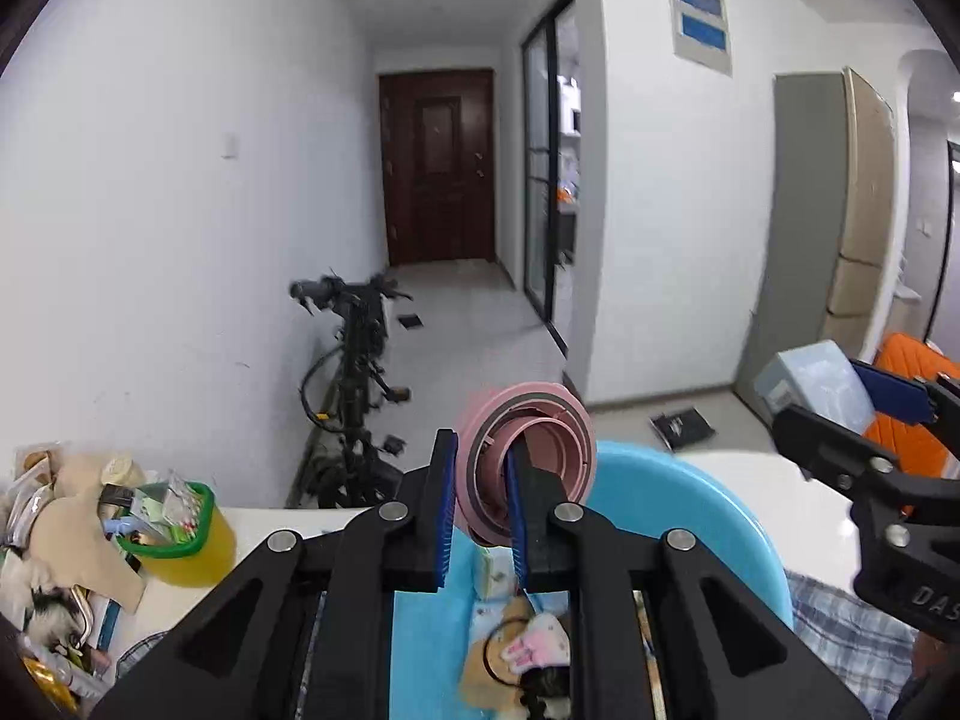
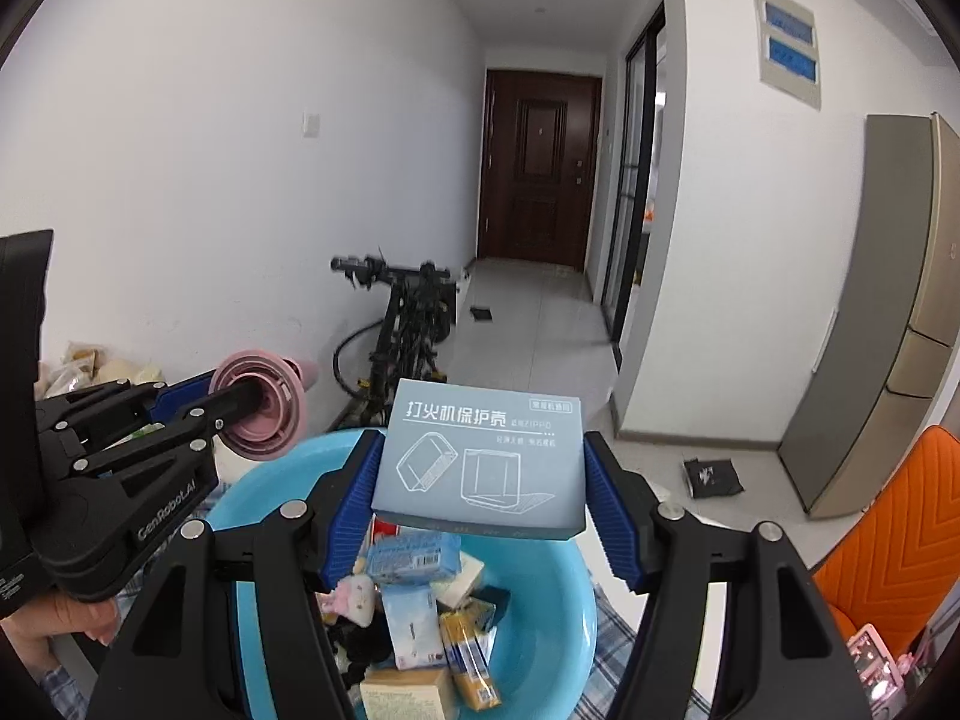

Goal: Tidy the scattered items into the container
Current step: 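Carry the pink mat and grey box with both tools over the blue basin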

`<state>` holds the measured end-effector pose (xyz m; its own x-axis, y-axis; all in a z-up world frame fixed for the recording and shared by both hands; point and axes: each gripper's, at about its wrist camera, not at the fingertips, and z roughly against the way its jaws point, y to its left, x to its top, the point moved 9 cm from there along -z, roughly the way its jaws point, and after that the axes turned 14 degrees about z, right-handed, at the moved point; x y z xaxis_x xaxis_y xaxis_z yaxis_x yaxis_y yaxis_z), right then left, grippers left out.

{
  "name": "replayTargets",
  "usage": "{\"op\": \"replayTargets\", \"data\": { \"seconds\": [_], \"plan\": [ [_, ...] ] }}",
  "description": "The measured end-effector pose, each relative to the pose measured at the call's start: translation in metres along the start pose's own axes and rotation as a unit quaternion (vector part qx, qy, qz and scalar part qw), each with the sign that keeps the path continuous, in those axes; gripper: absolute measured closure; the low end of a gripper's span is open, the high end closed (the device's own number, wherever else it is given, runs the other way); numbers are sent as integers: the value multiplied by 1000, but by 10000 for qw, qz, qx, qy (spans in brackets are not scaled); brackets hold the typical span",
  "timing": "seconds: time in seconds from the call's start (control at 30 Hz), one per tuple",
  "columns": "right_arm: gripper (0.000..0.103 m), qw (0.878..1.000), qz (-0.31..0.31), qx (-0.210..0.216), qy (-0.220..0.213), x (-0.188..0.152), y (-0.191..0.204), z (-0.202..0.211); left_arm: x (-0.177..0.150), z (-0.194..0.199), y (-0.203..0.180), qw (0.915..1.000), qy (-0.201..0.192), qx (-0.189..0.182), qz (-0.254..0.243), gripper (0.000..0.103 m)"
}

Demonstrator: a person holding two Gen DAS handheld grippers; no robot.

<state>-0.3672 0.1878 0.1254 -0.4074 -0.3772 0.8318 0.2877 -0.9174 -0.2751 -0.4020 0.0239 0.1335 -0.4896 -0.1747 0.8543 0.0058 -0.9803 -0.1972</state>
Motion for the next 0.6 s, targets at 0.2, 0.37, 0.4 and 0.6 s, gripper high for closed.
{"op": "replayTargets", "data": {
  "seconds": [0.2,0.37,0.4,0.6],
  "plan": [
    [40,9980,125,-72,616,-10,-4,-10,-17,-15,0,9970,743,203,47,87],
    [40,9955,41,79,945,-23,-9,-19,-42,-31,7,9799,1780,-119,891,87],
    [40,9954,-18,32,958,-25,-11,-19,-48,-33,7,9765,1938,-138,936,87],
    [40,9928,-113,287,1161,-42,-7,-26,-61,-37,1,9746,2157,8,607,87]
  ]
}}
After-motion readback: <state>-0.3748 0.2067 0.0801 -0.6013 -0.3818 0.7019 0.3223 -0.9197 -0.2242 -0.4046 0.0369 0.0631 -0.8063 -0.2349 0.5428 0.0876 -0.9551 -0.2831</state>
